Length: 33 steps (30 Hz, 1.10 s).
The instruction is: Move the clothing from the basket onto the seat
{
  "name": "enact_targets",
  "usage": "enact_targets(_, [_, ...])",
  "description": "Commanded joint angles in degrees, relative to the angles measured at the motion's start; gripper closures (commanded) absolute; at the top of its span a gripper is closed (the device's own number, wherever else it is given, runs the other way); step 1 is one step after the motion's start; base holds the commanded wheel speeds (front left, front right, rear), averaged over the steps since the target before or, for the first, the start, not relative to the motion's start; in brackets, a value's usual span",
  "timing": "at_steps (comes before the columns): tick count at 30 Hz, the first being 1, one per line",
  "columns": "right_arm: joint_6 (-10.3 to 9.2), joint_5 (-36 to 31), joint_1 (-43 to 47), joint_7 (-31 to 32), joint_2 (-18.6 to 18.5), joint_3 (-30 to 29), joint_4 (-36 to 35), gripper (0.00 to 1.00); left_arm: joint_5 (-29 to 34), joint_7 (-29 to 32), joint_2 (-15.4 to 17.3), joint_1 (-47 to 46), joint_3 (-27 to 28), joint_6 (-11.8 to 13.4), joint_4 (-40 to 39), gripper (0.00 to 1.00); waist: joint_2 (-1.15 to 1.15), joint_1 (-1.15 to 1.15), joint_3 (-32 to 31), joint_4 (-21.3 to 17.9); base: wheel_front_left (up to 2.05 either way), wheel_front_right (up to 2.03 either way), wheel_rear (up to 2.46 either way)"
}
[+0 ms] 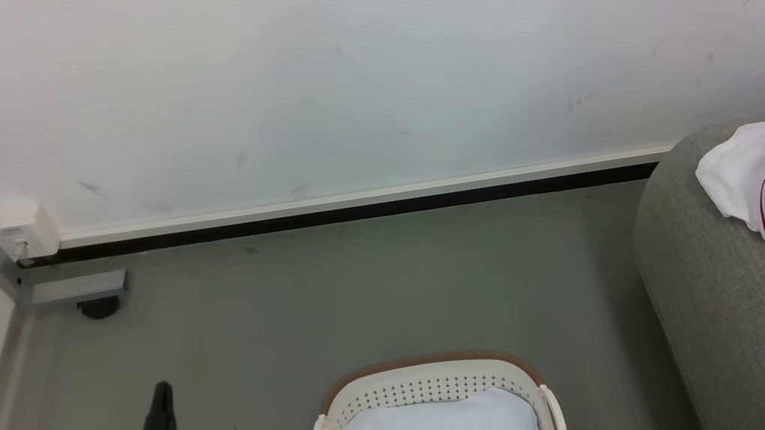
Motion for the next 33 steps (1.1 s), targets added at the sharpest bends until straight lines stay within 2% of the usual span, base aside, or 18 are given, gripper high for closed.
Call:
enact_targets(1, [-0.12,0.0,-0.7,0.1,0.0,-0.2,-0.3,1.00,-0.6,0.2,0.5,-0.5,0.2,-0.2,-0.2,1.00,0.00,0.00,0.0,0.0,0.00,0.00,0.00])
enact_targets(33, [-0.12,-0.1,-0.7,0.2,0.1,-0.3,-0.2,1.00,-0.6,0.2,0.5,-0.5,0.2,-0.2,-0.2,1.00,0.00,0.00,0.0,0.0,0.00,0.00,0.00])
